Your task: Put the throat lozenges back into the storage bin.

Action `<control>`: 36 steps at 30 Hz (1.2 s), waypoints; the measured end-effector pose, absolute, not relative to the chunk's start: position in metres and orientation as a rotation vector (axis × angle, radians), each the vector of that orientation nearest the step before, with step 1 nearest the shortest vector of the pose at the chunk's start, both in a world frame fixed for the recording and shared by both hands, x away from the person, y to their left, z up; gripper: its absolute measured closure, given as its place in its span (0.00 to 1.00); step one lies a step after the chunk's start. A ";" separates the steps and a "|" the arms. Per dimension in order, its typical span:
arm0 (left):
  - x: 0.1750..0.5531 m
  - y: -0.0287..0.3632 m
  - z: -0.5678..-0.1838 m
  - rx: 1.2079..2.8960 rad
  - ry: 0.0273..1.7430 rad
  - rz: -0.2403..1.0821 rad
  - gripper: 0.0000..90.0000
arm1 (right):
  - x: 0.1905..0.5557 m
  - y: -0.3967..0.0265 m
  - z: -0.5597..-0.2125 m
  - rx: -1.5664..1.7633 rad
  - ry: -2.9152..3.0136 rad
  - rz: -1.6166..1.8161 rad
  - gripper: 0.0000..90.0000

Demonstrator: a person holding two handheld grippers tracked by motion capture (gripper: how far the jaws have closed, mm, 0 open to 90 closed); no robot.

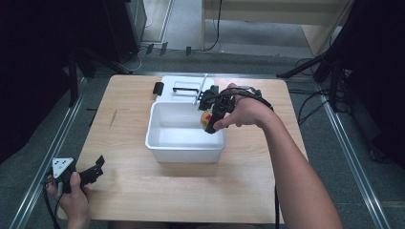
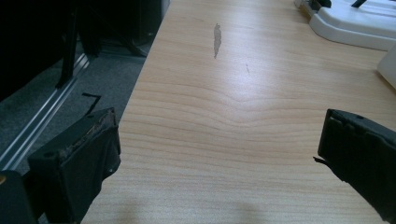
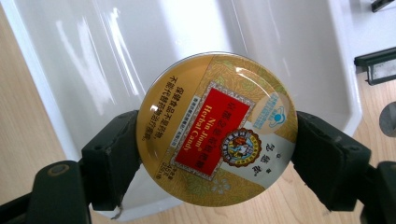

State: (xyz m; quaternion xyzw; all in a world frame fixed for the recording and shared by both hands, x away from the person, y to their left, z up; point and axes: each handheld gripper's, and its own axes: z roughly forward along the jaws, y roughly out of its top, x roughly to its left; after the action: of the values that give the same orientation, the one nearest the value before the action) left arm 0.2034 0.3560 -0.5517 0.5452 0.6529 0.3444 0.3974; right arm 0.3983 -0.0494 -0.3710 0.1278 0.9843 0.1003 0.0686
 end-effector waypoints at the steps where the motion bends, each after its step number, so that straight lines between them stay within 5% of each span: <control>1: 0.203 0.356 -0.552 1.381 1.654 0.872 0.00 | 0.398 -0.049 -0.371 0.385 2.964 0.302 0.23; 36: 0.204 0.355 -0.552 1.382 1.654 0.874 0.00 | 0.397 -0.041 -0.425 0.294 3.025 0.196 0.23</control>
State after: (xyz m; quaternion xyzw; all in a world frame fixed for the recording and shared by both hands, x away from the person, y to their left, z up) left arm 0.2035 0.3554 -0.5517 0.5455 0.6527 0.3451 0.3967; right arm 0.3968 -0.0412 -0.4251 0.0963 0.9921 0.0641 0.0481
